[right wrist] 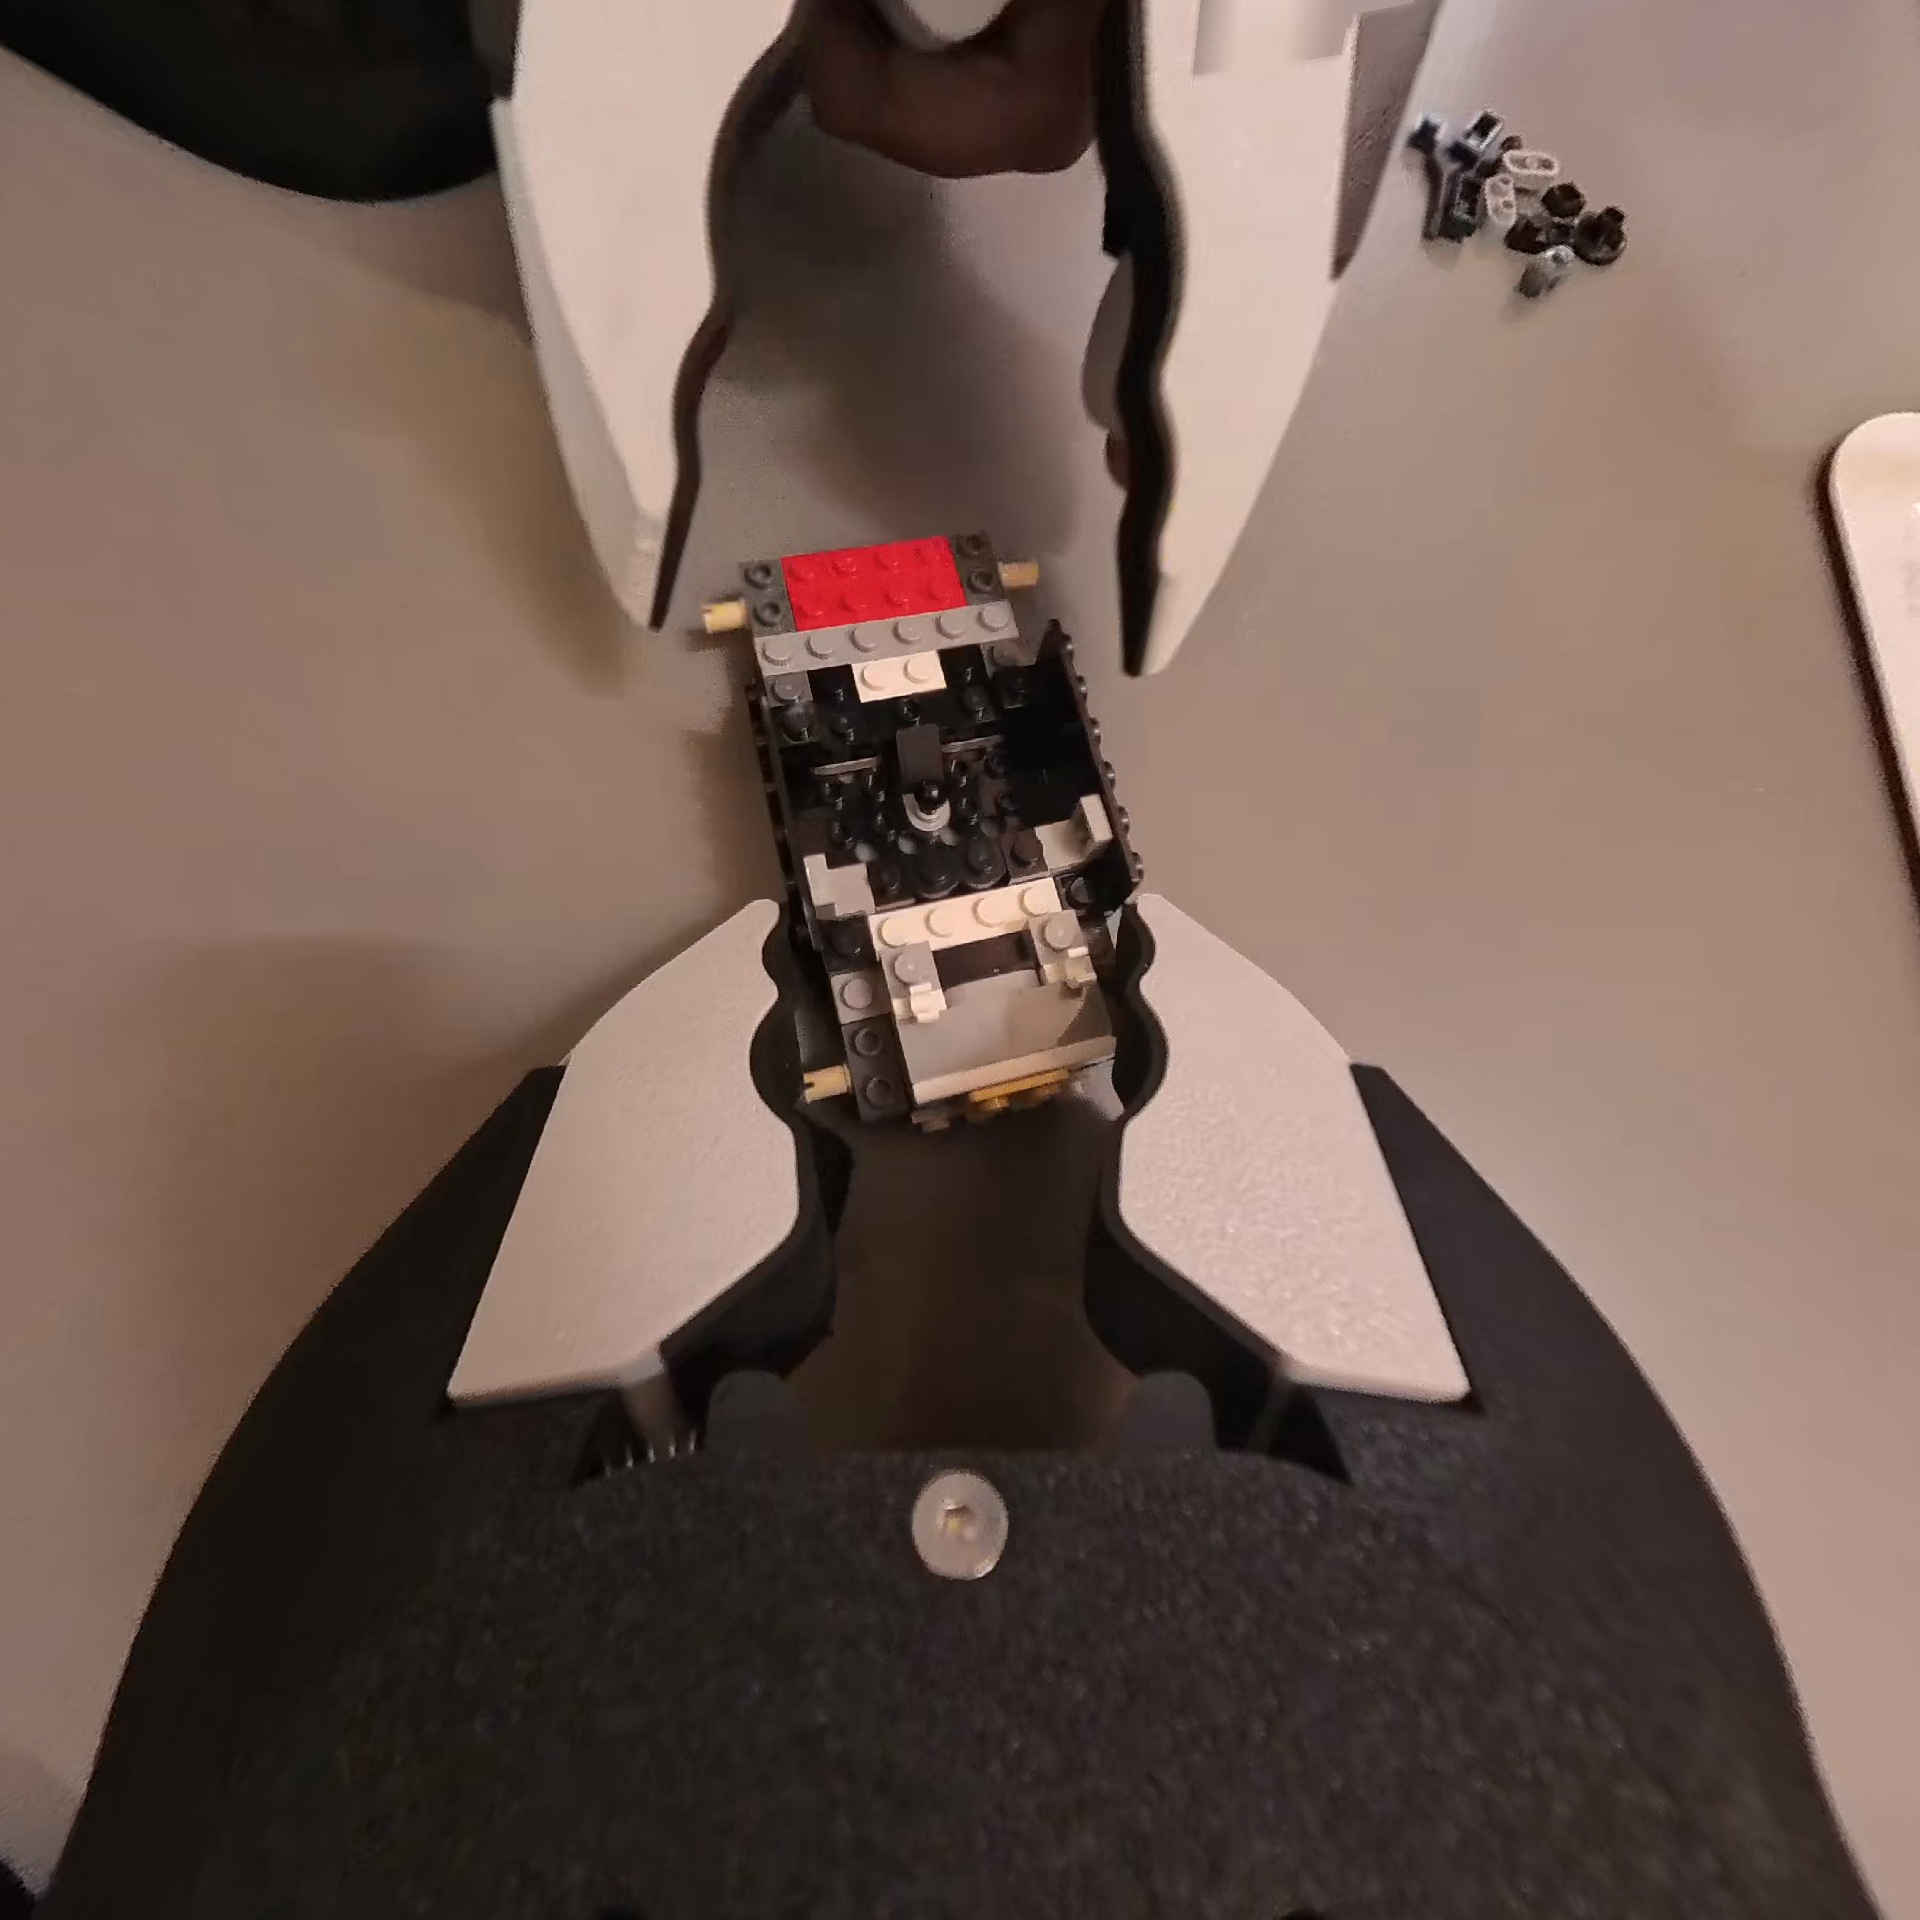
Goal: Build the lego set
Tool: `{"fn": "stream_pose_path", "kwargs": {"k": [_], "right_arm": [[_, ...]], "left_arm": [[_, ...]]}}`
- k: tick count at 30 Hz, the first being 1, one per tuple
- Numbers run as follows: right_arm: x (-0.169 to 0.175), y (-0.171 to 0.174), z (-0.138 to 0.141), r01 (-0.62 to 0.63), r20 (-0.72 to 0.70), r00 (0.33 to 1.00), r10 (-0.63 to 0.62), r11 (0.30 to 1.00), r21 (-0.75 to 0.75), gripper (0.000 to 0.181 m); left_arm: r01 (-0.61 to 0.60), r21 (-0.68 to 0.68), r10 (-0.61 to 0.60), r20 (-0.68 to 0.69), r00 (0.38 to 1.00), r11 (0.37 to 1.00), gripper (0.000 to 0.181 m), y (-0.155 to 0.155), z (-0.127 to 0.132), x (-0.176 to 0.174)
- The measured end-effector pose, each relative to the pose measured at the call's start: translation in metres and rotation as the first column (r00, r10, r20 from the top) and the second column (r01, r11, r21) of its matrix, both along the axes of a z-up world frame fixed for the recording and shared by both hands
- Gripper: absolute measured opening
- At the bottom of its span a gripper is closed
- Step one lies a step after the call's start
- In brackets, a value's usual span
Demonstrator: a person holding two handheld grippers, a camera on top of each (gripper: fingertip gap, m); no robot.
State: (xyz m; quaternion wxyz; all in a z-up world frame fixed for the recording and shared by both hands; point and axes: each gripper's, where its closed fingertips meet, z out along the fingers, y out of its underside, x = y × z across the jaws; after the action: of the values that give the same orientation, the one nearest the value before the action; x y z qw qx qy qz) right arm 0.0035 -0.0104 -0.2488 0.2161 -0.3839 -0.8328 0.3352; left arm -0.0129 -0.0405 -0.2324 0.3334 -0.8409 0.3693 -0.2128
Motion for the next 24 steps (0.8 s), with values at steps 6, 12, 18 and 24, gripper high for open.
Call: {"fn": "stream_pose_path", "kwargs": {"k": [6,12,18,24], "right_arm": [[-0.005,0.004,0.014,0.042,-0.032,0.999,-0.043,0.999,-0.020,0.079],[-0.025,0.033,0.101,0.176,-0.336,0.906,-0.257,0.952,-0.252,0.072],[-0.028,0.081,0.144,0.378,-0.526,0.676,-0.516,0.855,-0.354,0.059],[-0.028,0.086,0.140,0.418,-0.535,0.658,-0.530,0.848,-0.326,0.056]], "left_arm": [[-0.004,0.055,0.009,-0.088,0.996,0.998,0.070,0.007,-0.006,-0.004],[-0.376,0.390,0.341,0.158,0.927,0.841,0.042,0.074,0.091,-0.061],[-0.653,0.641,0.711,0.229,0.665,0.404,0.020,0.129,0.172,-0.164],[-0.636,0.730,0.834,0.171,0.525,0.250,0.011,0.180,0.193,-0.206]]}}
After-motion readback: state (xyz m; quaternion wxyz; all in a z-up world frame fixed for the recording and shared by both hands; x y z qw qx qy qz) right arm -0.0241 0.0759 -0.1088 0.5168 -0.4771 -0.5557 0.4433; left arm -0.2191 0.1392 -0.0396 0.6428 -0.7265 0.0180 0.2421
